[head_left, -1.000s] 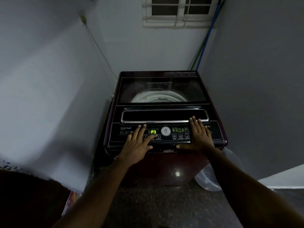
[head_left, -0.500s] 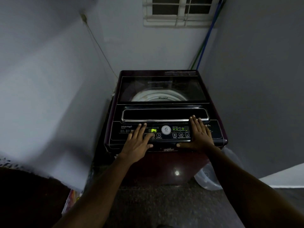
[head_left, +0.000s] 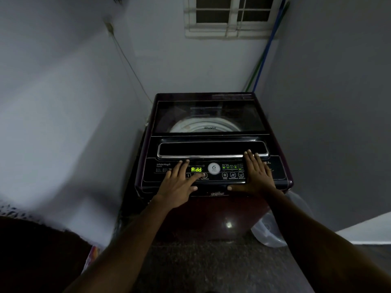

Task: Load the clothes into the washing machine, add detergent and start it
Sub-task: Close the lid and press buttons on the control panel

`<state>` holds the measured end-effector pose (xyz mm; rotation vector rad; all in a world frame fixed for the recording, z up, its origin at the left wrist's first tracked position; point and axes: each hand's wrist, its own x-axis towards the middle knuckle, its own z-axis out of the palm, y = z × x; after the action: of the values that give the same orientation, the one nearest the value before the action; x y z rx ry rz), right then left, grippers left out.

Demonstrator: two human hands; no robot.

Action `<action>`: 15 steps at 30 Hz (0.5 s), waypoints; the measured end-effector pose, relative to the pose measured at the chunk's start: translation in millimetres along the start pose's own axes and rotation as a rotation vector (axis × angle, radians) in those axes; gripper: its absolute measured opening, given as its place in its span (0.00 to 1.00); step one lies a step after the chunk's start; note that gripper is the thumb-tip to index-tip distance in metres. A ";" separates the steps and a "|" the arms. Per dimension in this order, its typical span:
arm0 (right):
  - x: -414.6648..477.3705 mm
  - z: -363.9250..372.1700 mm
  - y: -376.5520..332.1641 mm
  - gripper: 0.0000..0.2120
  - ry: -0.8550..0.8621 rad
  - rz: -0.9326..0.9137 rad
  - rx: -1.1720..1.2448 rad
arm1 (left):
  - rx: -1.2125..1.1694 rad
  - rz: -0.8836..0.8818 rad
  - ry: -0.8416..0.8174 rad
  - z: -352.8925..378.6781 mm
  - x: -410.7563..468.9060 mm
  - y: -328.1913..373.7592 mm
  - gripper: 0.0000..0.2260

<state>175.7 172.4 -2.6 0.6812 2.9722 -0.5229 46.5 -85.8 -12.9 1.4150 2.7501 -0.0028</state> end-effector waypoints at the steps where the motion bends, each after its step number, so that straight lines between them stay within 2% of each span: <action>1: 0.2 0.3 0.2 0.70 0.005 0.001 0.003 | -0.019 -0.005 0.002 -0.8 0.8 -2.4 0.28; 9: 0.8 0.4 1.2 0.70 0.022 -0.008 0.036 | -0.073 -0.038 0.015 -8.6 14.8 -26.0 0.59; 12: 2.3 1.6 1.3 0.70 0.022 -0.004 0.009 | -0.066 -0.067 0.004 -5.2 21.2 -27.2 0.63; 15: 4.0 3.6 3.4 0.70 0.035 -0.008 -0.031 | -0.043 -0.087 0.052 3.9 21.3 -27.6 0.63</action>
<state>173.4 175.7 -7.6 0.6827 3.0105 -0.4694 11.9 -84.6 -18.3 1.3027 2.8334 0.0906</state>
